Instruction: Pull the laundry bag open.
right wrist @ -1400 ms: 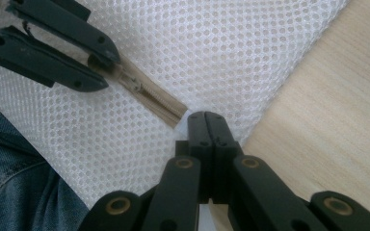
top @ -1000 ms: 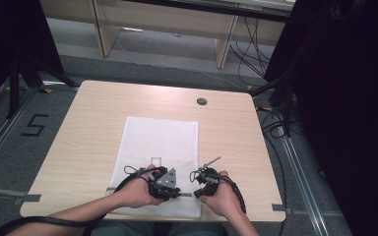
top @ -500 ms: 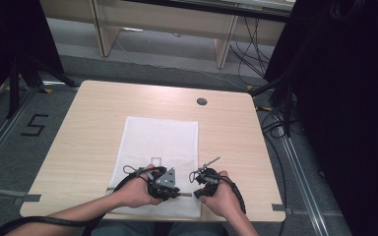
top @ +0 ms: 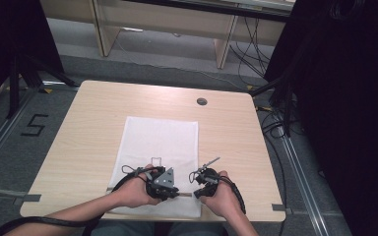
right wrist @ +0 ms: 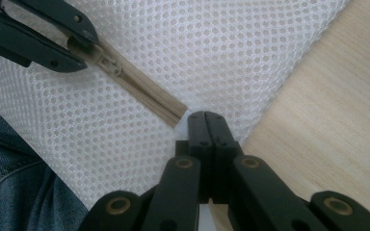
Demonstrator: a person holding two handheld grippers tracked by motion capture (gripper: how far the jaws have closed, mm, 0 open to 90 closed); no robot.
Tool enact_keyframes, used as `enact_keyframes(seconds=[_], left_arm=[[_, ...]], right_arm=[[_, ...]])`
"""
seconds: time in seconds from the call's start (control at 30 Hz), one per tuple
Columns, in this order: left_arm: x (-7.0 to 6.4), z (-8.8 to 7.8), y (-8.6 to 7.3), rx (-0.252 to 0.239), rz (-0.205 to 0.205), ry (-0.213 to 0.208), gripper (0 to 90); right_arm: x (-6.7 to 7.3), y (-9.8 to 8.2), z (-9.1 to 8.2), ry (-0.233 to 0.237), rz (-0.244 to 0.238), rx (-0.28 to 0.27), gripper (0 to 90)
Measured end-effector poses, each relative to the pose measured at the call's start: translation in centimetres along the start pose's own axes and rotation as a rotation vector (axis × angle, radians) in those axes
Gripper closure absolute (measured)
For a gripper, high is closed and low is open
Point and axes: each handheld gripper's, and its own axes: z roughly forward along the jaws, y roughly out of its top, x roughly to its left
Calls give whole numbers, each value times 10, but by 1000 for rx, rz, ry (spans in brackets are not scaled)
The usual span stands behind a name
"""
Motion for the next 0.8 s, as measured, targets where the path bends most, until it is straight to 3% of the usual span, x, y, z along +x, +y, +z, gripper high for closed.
enact_keyframes(seconds=[0.03, 0.13, 0.17, 0.27, 0.37, 0.43, 0.5, 0.6, 0.8], left_arm=[[-1, -1, 0, 1, -20, -6, 817], [0, -5, -2, -3, -2, 4, 817], [0, -5, -3, -2, -22, 4, 817], [0, -6, -4, -7, -28, -3, 817], [0, -7, -4, -2, -6, 5, 817], [0, -9, -4, -3, -23, 2, 817], [1, -10, -5, -4, -6, 4, 817], [0, -12, -8, -6, -31, -2, 817], [1, -15, -9, 1, -11, 3, 817]], right_arm=[[0, 0, 0, 0, 0, 0, 900], [0, 0, 0, 1, -3, -1, 900], [0, 0, 0, 4, -10, -4, 900], [0, 0, 0, 2, -11, -3, 900], [0, 0, 0, -4, 1, 1, 900], [0, 0, 0, -1, -13, -7, 900], [0, 0, 0, 1, -10, -3, 900], [0, 0, 0, 1, -8, -6, 900], [0, 0, 0, 2, -8, -6, 900]])
